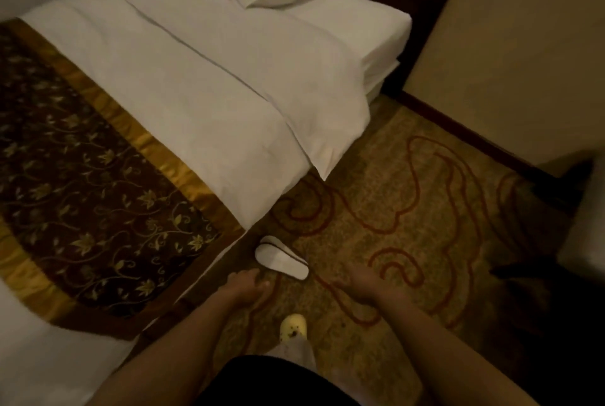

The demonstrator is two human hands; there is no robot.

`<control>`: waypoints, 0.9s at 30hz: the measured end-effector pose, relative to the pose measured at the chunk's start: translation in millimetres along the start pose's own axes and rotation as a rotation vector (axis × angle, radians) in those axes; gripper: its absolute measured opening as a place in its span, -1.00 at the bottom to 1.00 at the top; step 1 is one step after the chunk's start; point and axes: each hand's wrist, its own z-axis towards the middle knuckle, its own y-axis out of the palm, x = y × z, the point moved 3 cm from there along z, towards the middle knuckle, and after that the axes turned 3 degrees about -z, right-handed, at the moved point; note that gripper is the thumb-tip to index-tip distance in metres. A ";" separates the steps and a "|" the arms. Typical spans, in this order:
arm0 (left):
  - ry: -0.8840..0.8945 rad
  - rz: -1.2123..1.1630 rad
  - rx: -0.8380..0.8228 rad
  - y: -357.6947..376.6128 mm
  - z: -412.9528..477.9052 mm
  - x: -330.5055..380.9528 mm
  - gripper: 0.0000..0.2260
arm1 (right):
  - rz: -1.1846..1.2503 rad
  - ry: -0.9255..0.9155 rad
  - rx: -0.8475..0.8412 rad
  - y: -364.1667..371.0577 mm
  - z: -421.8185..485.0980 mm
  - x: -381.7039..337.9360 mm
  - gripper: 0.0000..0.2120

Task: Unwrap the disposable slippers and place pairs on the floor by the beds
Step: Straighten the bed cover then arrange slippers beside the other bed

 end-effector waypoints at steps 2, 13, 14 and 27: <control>-0.012 -0.024 0.016 -7.6 13.5 5.4 -0.37 | 0.002 -0.031 -0.001 -14.5 21.8 2.3 -0.40; -0.162 -0.306 0.129 -7.5 53.8 57.5 -0.46 | -0.207 -0.295 -0.137 -80.4 115.7 6.3 -0.36; -0.171 -0.338 0.144 -4.1 57.7 63.1 -0.47 | -0.221 -0.326 -0.159 -83.3 124.2 7.2 -0.38; -0.243 -0.515 0.276 98.5 193.9 38.7 -0.55 | -0.304 -0.381 -0.269 14.6 290.7 39.8 -0.41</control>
